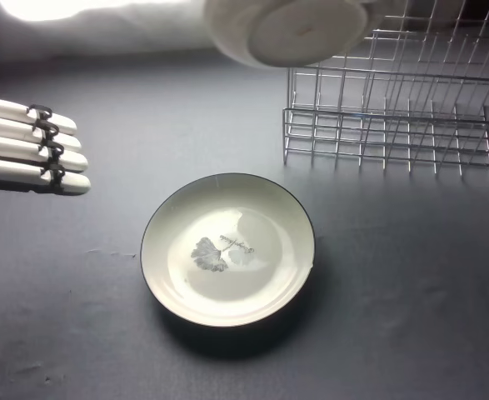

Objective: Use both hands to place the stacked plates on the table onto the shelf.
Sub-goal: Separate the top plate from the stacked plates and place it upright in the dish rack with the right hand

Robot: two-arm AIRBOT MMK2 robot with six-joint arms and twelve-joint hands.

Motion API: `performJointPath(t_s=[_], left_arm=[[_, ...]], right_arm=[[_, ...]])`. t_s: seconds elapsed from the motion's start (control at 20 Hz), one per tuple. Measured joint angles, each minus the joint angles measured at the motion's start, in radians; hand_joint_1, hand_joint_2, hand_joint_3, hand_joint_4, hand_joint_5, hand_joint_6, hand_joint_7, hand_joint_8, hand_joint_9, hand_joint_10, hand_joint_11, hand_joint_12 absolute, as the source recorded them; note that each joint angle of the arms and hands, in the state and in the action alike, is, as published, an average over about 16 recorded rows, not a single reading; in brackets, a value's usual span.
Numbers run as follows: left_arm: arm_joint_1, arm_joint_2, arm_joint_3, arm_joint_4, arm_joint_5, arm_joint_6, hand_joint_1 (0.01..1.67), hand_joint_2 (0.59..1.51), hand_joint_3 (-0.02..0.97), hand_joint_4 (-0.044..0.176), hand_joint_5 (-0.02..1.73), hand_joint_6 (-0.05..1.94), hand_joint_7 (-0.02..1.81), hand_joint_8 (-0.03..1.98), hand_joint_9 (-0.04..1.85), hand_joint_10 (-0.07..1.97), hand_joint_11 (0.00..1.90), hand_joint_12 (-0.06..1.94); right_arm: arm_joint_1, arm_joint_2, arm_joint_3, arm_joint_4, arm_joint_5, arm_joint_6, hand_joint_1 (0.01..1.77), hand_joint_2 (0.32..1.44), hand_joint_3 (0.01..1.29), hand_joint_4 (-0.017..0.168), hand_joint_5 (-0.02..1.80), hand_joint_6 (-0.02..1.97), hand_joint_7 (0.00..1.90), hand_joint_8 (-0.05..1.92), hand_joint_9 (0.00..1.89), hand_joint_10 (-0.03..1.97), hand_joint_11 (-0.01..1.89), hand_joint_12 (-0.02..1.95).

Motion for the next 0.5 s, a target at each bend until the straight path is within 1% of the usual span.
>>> performJointPath(t_s=[0.25,0.5], left_arm=[[-0.001,-0.003,-0.031,0.006,-0.052,-0.045,0.01,1.151,0.003,0.000,0.02,0.02,0.02,0.01,0.02,0.00,0.01,-0.01],[0.001,-0.021,-0.050,0.021,-0.097,-0.089,0.01,1.153,0.004,-0.001,0.02,0.02,0.02,0.01,0.02,0.01,0.01,0.00]], right_arm=[[0.007,0.018,0.015,-0.031,-0.024,-0.001,1.40,1.03,0.01,-0.008,0.93,0.96,1.05,0.80,0.94,1.08,0.74,1.13],[0.011,0.041,0.023,-0.086,-0.038,-0.001,1.40,1.03,0.01,-0.008,0.93,0.96,1.05,0.80,0.94,1.09,0.72,1.14]])
